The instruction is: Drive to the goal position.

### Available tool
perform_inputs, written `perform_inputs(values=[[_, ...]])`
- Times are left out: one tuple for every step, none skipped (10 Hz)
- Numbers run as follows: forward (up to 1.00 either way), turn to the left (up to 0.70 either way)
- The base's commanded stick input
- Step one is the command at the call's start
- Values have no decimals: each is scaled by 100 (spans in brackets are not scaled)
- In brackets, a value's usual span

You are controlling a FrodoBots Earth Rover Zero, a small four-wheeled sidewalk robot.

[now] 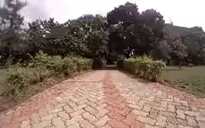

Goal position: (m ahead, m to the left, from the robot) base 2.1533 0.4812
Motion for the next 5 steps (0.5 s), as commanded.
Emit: perform_inputs(values=[[70, 0], [70, 0], [70, 0], [70, 0], [70, 0]])
